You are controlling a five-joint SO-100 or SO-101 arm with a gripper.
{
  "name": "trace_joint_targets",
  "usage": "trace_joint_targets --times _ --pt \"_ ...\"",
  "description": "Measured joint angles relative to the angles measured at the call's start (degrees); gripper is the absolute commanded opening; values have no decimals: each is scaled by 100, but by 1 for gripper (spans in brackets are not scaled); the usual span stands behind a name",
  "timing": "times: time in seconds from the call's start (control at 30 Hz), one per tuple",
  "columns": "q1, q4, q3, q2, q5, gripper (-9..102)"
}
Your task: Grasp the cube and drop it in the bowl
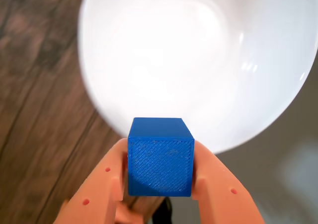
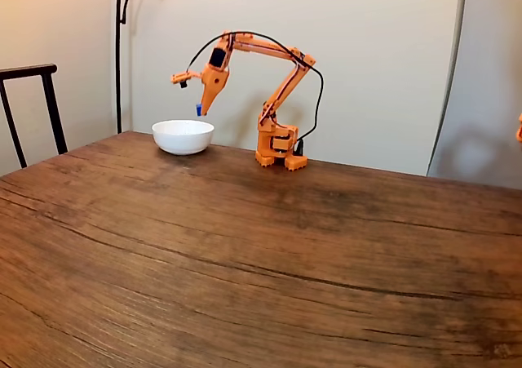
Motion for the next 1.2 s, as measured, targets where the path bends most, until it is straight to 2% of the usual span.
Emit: trace_joint_targets --times 0.33,0.57,0.93,1.2 --pt "422 -2575 1731 0 9 7" --pt "439 -3463 2206 0 9 30" --pt "62 -3445 2188 35 -123 32" --pt "-1292 -2101 958 35 -694 30"
